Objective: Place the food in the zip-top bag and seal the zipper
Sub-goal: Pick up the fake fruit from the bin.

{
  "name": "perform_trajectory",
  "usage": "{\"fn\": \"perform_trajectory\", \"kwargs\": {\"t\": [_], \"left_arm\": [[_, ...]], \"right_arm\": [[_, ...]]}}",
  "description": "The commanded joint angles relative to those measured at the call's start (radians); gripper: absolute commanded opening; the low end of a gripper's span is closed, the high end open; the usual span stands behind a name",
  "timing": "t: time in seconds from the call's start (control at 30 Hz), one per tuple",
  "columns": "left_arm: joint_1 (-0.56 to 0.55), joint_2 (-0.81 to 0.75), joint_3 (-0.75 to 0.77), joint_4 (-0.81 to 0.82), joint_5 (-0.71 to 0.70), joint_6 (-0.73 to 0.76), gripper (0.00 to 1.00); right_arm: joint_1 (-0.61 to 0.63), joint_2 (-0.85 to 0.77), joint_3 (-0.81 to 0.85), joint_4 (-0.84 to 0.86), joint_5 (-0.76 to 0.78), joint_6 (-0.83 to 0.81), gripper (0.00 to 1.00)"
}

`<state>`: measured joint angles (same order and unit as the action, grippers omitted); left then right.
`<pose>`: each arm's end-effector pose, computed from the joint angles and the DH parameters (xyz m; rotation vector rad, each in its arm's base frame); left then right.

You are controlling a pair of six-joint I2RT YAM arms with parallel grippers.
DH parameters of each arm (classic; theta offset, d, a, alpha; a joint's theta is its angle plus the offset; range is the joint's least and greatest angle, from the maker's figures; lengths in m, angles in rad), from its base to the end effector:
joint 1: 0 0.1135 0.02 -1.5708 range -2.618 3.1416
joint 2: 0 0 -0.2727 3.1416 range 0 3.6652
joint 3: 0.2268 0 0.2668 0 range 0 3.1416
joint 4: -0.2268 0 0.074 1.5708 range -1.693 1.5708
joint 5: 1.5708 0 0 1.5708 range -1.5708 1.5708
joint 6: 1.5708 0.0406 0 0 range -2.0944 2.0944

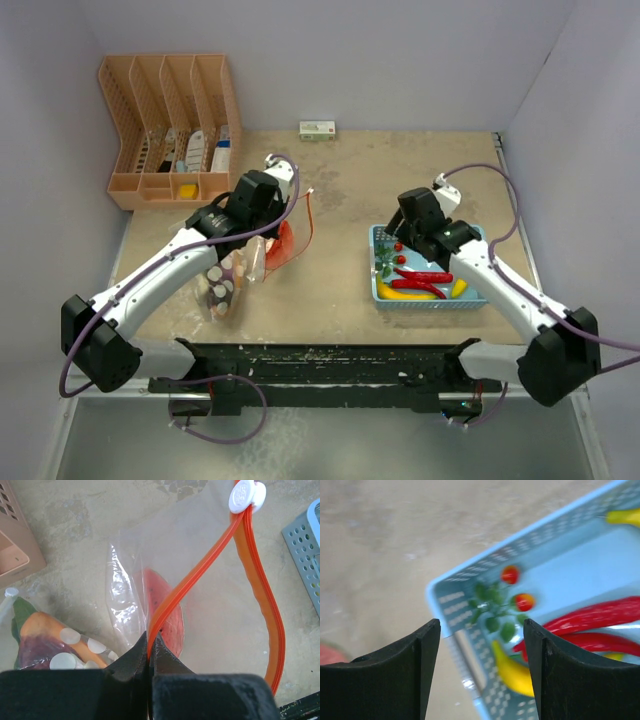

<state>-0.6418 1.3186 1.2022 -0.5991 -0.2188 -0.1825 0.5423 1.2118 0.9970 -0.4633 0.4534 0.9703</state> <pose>0.2479 -0.1743 0.3324 0.4060 2.2360 -0.1860 0.2465 0.1277 0.3027 0.6975 2.0773 0.3498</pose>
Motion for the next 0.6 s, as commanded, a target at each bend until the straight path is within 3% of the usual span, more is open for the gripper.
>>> {"fn": "perform_trajectory", "kwargs": {"t": [0.0,0.23,0.57], "left_arm": [[-0.004,-0.029,0.005,0.037,0.011,-0.003,0.00],[-0.003,-0.036,0.000,0.034,0.018,-0.004,0.00],[-0.003,-0.049,-0.002,0.032,0.018,0.003,0.00]], "right_arm": [[-0.086,0.098,-0.038,-0.018,-0.033,-0.117,0.69],[-0.123,0.300,-0.041,0.065,-0.083,-0.148,0.69],[-0.153,0.436,-0.089,0.189,-0.166,-0.149,0.65]]}}
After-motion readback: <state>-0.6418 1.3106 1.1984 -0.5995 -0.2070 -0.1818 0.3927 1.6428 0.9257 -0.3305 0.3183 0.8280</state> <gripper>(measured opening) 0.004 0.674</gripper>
